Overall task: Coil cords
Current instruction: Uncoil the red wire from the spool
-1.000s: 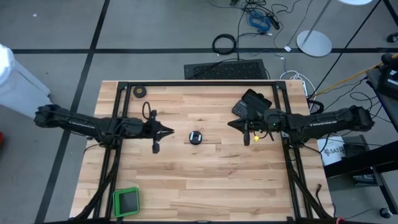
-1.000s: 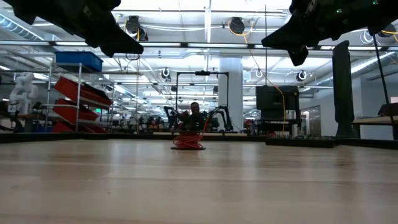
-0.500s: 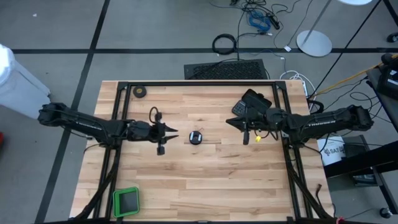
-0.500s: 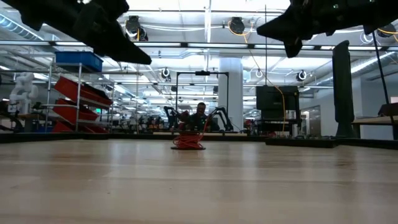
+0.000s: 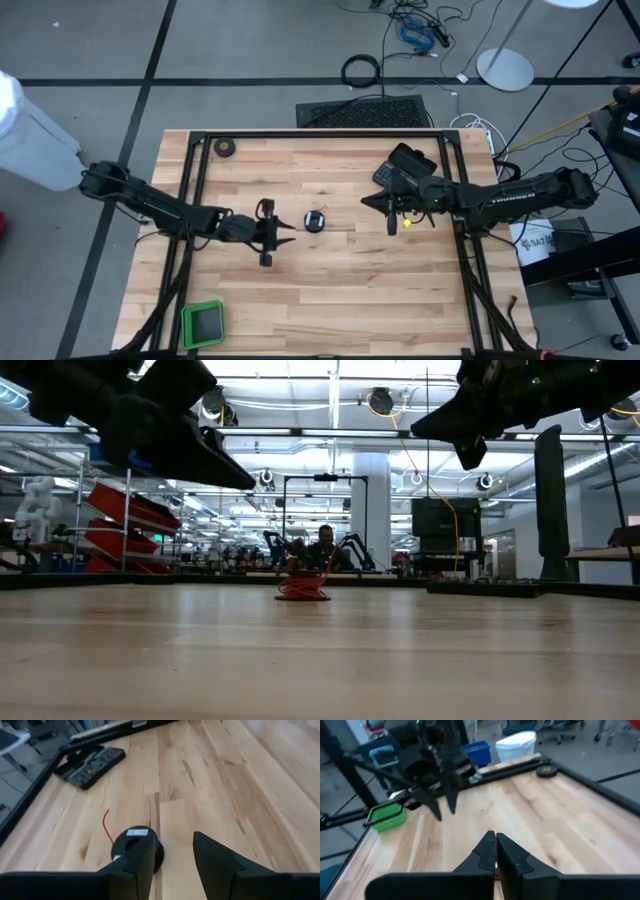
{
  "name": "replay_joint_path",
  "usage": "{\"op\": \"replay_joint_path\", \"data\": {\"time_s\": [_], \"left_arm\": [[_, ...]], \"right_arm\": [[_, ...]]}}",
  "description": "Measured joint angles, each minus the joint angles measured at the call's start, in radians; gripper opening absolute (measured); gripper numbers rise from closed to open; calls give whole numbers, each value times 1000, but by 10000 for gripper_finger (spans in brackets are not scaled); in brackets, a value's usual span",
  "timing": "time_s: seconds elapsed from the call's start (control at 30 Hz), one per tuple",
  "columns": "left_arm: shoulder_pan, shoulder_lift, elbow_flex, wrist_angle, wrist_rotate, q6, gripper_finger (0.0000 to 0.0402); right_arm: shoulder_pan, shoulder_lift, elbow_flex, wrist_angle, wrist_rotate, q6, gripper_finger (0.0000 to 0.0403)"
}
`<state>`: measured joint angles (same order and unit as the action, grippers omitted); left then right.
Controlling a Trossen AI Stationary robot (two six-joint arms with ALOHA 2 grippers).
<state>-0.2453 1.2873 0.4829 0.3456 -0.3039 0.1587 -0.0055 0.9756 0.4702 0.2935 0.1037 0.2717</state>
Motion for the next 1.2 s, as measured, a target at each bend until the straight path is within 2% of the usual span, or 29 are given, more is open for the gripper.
{"op": "replay_joint_path", "data": {"time_s": [0.27,0.7,1.03,1.2], "left_arm": [[1,129,52,-8,-52,123,141],[30,302,173,-52,-91,287,141],[32,322,186,-96,-176,340,141],[44,328,186,-93,-148,376,141]], "right_arm": [[51,70,0,57,-5,13,0],[66,80,0,91,0,29,0],[67,80,0,70,0,28,0],[67,80,0,70,0,28,0]]}}
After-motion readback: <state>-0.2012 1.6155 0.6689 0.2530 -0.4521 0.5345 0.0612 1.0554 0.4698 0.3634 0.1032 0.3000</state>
